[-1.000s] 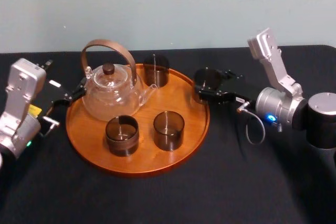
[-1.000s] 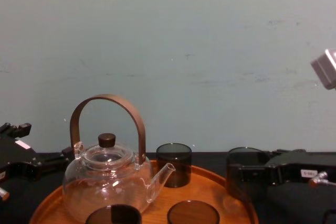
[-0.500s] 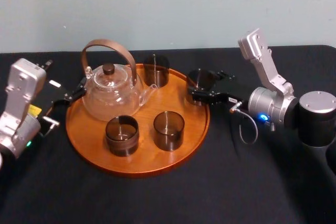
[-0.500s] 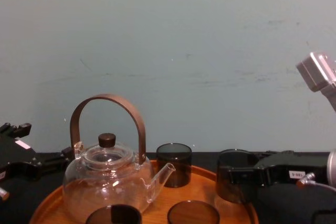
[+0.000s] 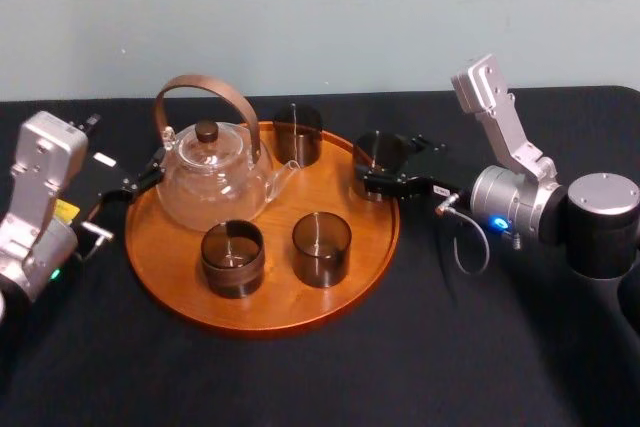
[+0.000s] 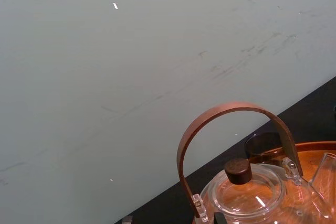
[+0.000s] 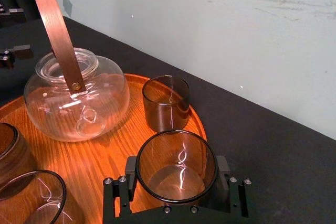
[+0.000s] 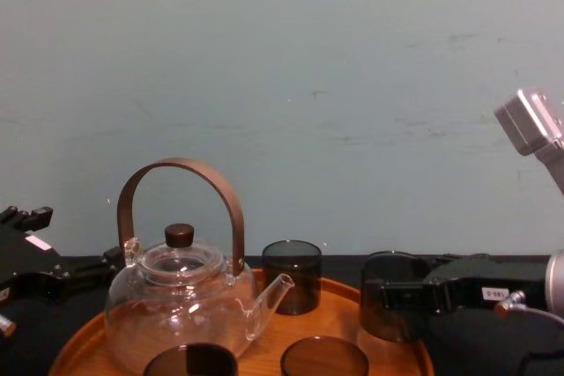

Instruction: Pick up the glass from the table and place it on the tray.

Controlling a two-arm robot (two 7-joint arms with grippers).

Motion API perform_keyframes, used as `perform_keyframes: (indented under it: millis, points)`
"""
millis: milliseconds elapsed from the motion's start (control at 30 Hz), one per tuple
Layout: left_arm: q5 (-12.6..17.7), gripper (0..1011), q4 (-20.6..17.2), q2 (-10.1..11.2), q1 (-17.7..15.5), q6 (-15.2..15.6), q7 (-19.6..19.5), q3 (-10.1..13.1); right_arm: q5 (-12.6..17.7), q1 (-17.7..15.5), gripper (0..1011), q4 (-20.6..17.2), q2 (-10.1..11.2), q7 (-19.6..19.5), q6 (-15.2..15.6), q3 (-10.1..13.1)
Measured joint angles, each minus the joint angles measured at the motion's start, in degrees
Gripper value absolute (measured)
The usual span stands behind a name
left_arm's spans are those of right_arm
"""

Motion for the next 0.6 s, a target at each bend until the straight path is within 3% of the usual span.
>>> perform_keyframes:
  millis: [600]
  points:
    - [0.0,1001,0.0,0.0,0.0,0.0,0.0,0.0,-0.21,0.87,900,1.68,-0.98,0.49,-0.74,-0.96]
